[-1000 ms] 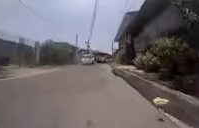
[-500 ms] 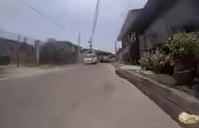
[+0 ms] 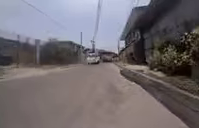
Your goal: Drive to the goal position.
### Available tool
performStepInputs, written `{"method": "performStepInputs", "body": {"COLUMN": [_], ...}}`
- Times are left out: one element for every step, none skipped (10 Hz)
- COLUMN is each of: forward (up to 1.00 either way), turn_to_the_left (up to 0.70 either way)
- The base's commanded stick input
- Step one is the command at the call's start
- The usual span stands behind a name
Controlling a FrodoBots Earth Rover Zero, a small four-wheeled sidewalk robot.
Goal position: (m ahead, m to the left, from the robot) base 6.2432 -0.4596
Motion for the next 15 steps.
{"method": "performStepInputs", "body": {"forward": [1.0,1.0,1.0,1.0,1.0,1.0,1.0,1.0,1.0,1.0,1.0,1.0,1.0,1.0,1.0], "turn_to_the_left": [0.0,-0.13,-0.4,-0.4,-0.4,-0.39,-0.36,0.0,0.0,0.0,0.0,0.0,0.0,0.0,-0.02]}}
